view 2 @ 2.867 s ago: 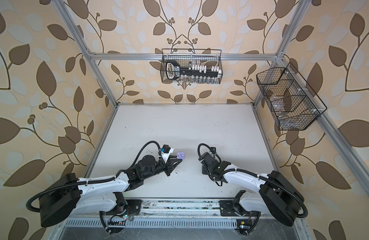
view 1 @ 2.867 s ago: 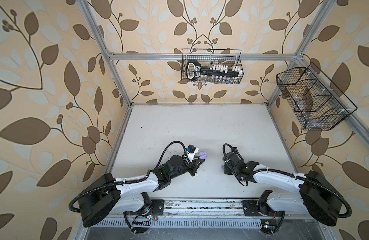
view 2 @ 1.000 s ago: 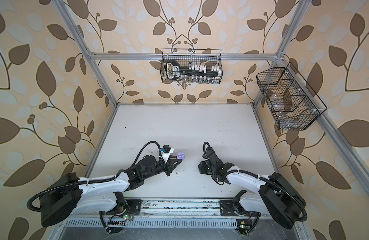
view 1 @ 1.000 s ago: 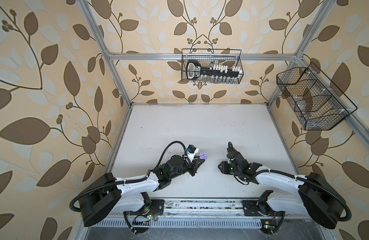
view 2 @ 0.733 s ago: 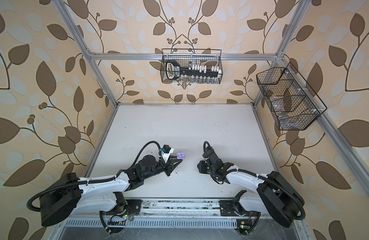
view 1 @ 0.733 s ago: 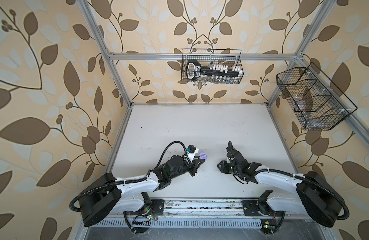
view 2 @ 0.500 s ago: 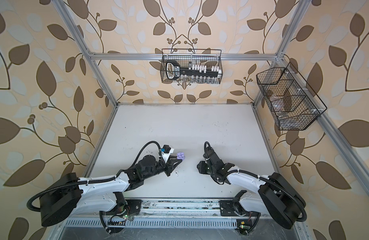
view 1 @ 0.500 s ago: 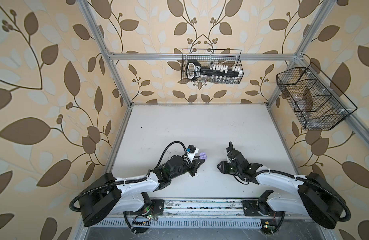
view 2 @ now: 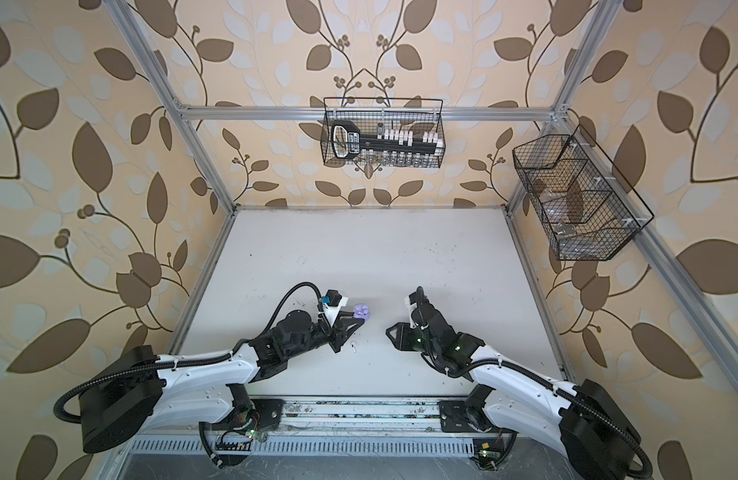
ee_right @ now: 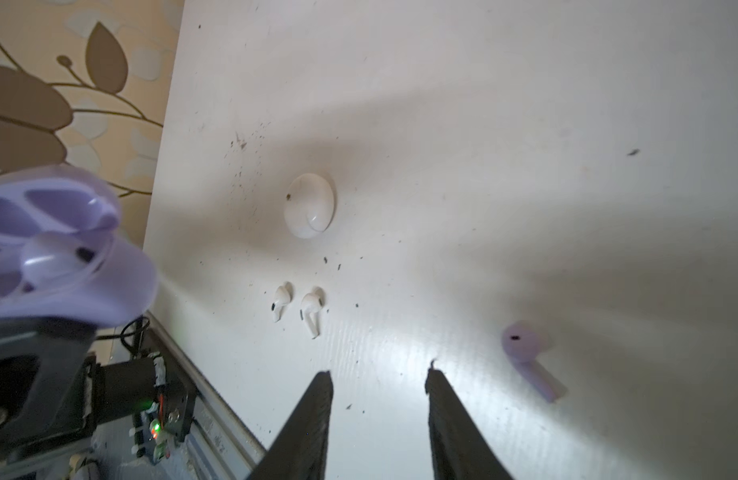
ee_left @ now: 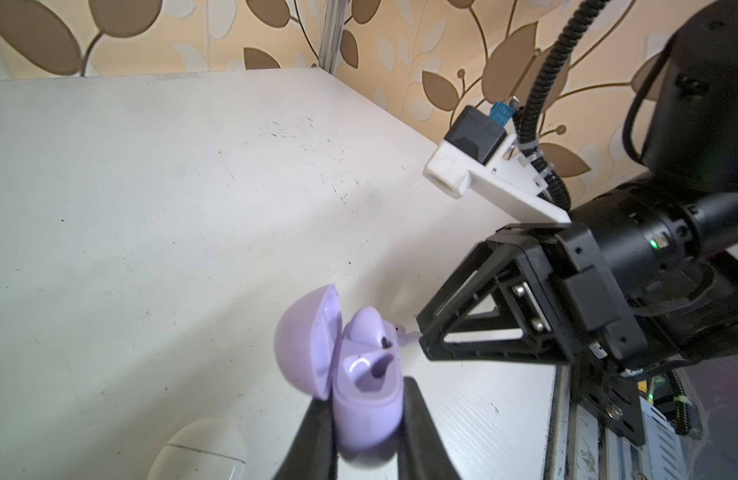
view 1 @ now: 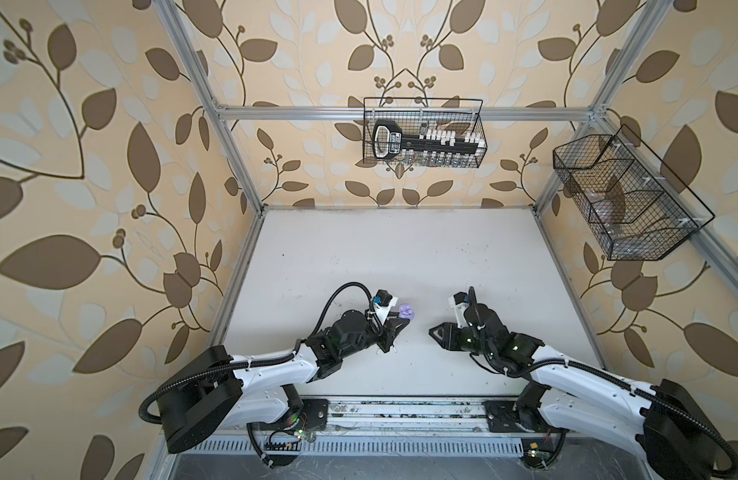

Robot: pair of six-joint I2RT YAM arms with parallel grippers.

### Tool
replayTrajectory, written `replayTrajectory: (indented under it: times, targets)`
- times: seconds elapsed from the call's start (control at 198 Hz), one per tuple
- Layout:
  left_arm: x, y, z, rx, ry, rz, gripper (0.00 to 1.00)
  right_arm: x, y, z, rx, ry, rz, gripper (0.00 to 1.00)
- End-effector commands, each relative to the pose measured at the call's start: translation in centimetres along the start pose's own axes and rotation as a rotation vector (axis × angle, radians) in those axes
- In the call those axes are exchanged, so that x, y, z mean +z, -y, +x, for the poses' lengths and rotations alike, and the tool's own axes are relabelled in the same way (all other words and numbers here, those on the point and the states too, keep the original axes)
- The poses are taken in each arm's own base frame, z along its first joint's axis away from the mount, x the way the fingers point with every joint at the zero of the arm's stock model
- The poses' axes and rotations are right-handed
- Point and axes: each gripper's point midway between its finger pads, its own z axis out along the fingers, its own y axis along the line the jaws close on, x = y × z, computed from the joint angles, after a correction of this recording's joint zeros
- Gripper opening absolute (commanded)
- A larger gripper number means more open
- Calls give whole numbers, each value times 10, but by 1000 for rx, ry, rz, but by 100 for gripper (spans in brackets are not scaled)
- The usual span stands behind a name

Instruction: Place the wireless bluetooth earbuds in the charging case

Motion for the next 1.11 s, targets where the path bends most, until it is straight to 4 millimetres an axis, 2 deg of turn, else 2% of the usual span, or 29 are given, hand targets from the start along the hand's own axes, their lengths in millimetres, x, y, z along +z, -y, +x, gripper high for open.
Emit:
replayTrajectory:
  times: [0.0, 0.328, 0.832, 1.104]
  targets:
    - [0, 5, -20, 8, 55, 27, 4, 1, 38, 10, 25, -24, 126, 40]
    - [0, 4, -19, 10, 53, 18, 4, 18, 59, 14, 14, -66, 172, 40]
    - [1, 3, -18, 13, 51, 15, 4, 35, 58, 17, 1, -105, 154, 41]
    - [1, 3, -17, 13, 47, 16, 4, 30, 57, 18, 2, -105, 146, 41]
